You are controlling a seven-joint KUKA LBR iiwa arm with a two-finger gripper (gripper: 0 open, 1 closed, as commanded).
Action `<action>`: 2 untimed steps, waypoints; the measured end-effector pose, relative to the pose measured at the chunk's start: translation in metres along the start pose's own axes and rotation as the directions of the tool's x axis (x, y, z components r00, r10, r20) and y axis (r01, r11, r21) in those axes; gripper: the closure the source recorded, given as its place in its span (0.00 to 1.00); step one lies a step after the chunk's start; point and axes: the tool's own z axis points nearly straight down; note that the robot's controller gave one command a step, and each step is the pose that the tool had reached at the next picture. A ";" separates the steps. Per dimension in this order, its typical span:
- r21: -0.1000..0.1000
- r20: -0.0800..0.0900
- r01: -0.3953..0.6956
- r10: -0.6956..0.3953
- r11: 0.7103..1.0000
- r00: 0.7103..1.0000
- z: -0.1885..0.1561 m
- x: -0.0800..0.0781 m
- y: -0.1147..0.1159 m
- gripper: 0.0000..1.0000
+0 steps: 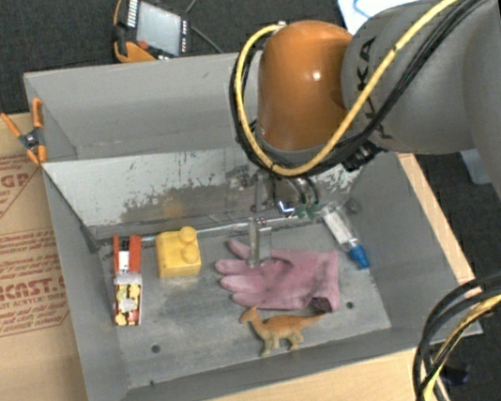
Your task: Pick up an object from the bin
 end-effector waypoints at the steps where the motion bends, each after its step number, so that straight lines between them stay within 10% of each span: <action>1: 0.000 -0.001 0.071 -0.071 0.997 0.997 0.118 0.042 -0.076 0.00; 2: -0.003 0.016 -0.019 0.019 1.000 1.000 0.115 0.048 -0.058 0.00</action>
Offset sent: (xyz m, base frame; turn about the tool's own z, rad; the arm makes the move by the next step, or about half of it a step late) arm -0.0493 -0.0571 -0.1157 0.0190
